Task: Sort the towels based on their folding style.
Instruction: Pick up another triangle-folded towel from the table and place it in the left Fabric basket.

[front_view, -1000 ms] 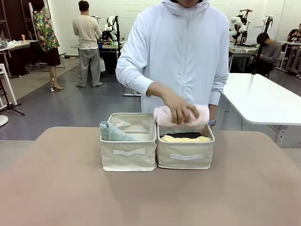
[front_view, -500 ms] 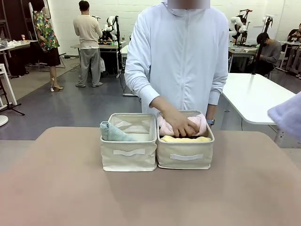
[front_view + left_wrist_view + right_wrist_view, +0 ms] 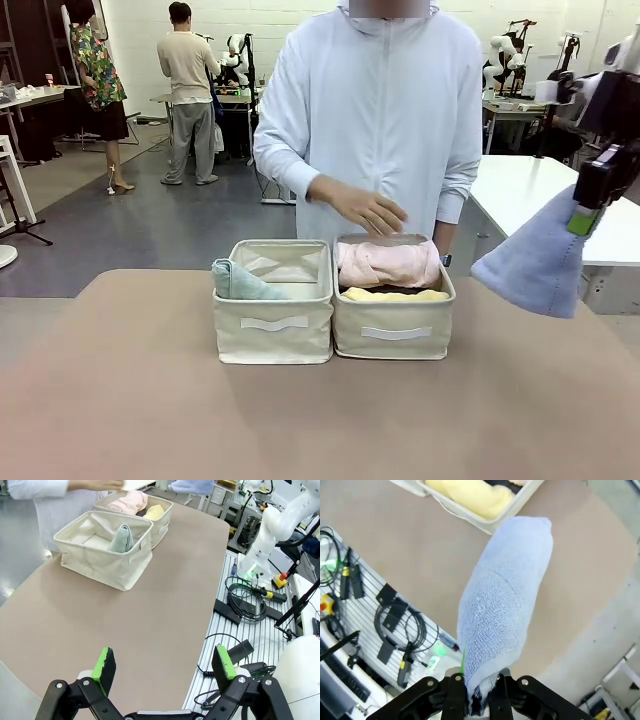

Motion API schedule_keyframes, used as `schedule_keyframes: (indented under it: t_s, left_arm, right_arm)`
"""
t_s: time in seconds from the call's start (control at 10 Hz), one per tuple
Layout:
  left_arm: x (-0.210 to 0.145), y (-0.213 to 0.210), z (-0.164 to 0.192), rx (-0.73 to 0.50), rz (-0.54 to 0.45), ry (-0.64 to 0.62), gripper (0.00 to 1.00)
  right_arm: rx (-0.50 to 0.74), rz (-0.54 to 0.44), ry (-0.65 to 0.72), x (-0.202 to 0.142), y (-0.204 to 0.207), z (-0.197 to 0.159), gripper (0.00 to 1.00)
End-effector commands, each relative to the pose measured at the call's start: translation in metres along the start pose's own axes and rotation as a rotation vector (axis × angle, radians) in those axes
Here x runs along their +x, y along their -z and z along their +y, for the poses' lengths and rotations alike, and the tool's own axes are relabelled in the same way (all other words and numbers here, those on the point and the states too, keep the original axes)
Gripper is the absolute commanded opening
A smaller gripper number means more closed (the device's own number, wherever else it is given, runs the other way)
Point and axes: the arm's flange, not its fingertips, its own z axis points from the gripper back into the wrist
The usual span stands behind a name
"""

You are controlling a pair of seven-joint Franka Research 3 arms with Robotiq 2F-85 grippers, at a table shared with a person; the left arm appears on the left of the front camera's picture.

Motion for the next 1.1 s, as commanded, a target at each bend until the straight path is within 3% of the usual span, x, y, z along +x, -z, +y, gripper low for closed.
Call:
schedule_keyframes:
  t_s: [0.0,0.1,0.5,0.6,0.9,1.0]
  left_arm:
    - [0.0,-0.001,0.001,0.005,-0.022,0.024,1.0]
    - [0.0,-0.001,0.001,0.005,-0.022,0.024,1.0]
    - [0.0,-0.001,0.001,0.005,-0.022,0.024,1.0]
    - [0.0,-0.001,0.001,0.005,-0.022,0.024,1.0]
    - [0.0,-0.001,0.001,0.005,-0.022,0.024,1.0]
    - [0.0,-0.001,0.001,0.005,-0.022,0.024,1.0]
  right_arm:
    - [-0.004,-0.058,0.086,-0.007,-0.013,-0.009,0.0]
    - [0.0,0.0,0.0,0.0,0.0,0.0,0.0]
    - [0.0,0.0,0.0,0.0,0.0,0.0,0.0]
    - [-0.003,0.003,0.015,0.002,-0.001,-0.002,0.12]
    - [0.021,-0.05,-0.514,0.083,-0.004,0.078,0.12]
    - [0.008,-0.057,-0.618,0.11,0.0,0.097,0.12]
